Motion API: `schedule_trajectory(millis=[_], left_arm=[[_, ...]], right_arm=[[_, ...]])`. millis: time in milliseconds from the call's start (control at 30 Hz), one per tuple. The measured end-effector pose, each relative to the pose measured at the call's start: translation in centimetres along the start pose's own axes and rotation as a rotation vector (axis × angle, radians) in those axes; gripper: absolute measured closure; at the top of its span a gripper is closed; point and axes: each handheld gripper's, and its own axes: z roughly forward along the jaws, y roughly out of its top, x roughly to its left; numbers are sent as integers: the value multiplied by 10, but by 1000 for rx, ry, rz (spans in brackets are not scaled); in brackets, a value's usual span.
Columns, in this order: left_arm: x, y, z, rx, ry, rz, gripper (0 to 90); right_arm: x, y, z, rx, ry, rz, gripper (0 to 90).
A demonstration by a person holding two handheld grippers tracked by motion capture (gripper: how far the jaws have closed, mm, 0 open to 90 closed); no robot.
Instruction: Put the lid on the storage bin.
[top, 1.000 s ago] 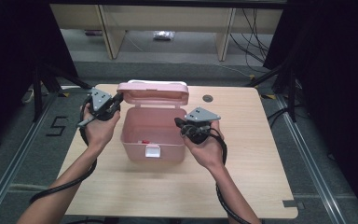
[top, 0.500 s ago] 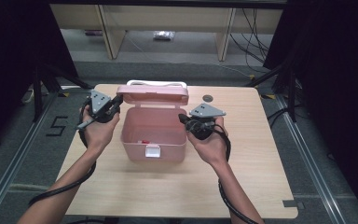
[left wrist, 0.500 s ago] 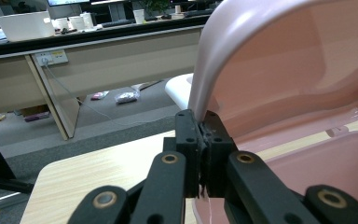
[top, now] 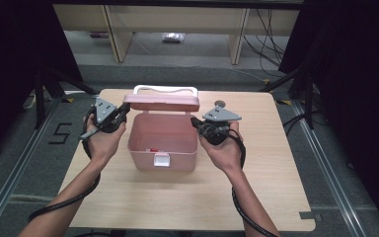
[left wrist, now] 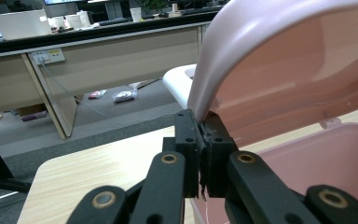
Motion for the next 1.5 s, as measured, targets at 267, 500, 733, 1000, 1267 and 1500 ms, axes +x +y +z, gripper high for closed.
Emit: schedule_trajectory(millis=[267, 500, 733, 1000, 1267, 1500], left_arm=[[-1, -4, -3, -2, -5, -3, 864], [-1, -7, -6, 3, -9, -4, 861], [-2, -11, -9, 7, -14, -11, 859], [-2, -14, -13, 22, -32, -16, 853], [-1, -17, -15, 37, -50, -18, 847], [-1, -20, -18, 67, -65, 2, 812]], right_arm=[[-3, 2, -1, -4, -11, 3, 900], [-3, 2, 0, -6, -11, -5, 900], [-1, 1, -1, -7, -15, 5, 900], [0, 1, -2, -5, -6, 4, 900], [0, 1, -4, -7, -8, -9, 900], [2, 0, -3, 2, -2, 1, 900]])
